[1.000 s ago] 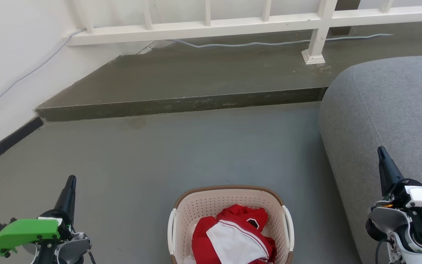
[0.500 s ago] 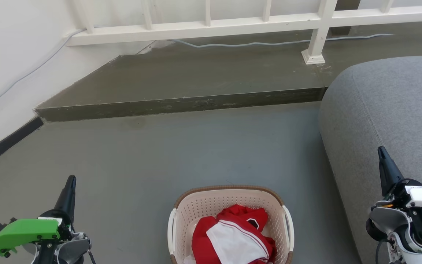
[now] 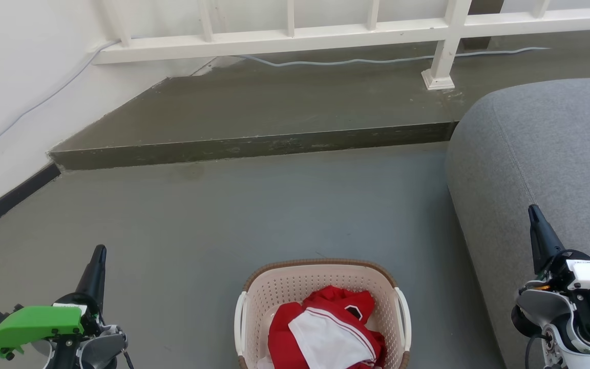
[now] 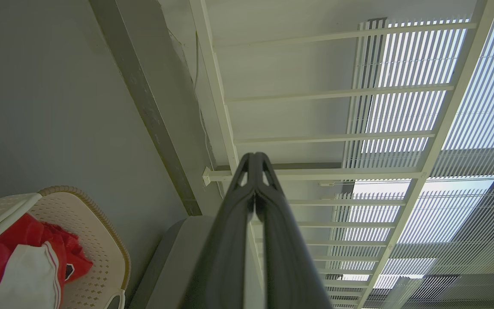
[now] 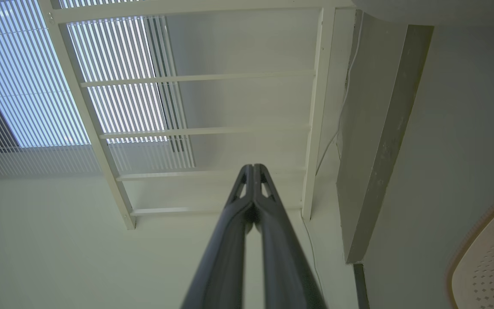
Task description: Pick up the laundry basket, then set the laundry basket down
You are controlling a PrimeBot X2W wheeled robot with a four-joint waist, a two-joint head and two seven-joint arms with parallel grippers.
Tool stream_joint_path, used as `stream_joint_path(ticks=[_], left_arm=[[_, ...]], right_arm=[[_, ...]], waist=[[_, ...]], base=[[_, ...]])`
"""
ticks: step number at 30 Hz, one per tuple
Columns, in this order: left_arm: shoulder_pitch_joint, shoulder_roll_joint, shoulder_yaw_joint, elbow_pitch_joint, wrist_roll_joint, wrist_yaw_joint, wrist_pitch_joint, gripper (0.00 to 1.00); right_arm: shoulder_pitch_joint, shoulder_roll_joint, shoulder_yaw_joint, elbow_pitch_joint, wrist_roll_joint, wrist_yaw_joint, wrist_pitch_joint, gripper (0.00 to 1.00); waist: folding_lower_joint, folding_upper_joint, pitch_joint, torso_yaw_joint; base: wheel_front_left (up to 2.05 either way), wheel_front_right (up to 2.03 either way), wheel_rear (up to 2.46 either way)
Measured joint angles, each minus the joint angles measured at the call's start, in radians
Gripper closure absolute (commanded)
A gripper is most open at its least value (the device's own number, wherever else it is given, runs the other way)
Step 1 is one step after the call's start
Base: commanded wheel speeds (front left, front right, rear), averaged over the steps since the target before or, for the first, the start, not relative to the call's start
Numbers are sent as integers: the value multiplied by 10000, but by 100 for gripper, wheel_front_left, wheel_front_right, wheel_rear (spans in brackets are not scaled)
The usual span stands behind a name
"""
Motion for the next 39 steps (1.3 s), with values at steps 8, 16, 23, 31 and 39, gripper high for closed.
stream_joint_path(ticks=[8,16,23,31,39], left_arm=[[0,0,0,-2,0,0,0,100],[0,-2,0,-2,0,0,0,100],[0,-2,2,-2,0,0,0,100],[0,-2,2,-2,0,0,2,100],[0,-2,4,-4,0,0,2,100]], right_arm=[[0,0,-6,0,0,0,2,100],[0,2,-8,0,0,0,2,100],[0,4,-15,0,0,0,4,100],[0,4,-25,0,0,0,4,100],[0,6,-29,0,0,0,4,100]], waist=[[0,0,0,0],[0,0,0,0],[0,0,0,0],[0,0,1,0],[0,0,0,0]], base=[[0,0,0],[0,0,0],[0,0,0],[0,0,0],[0,0,0]])
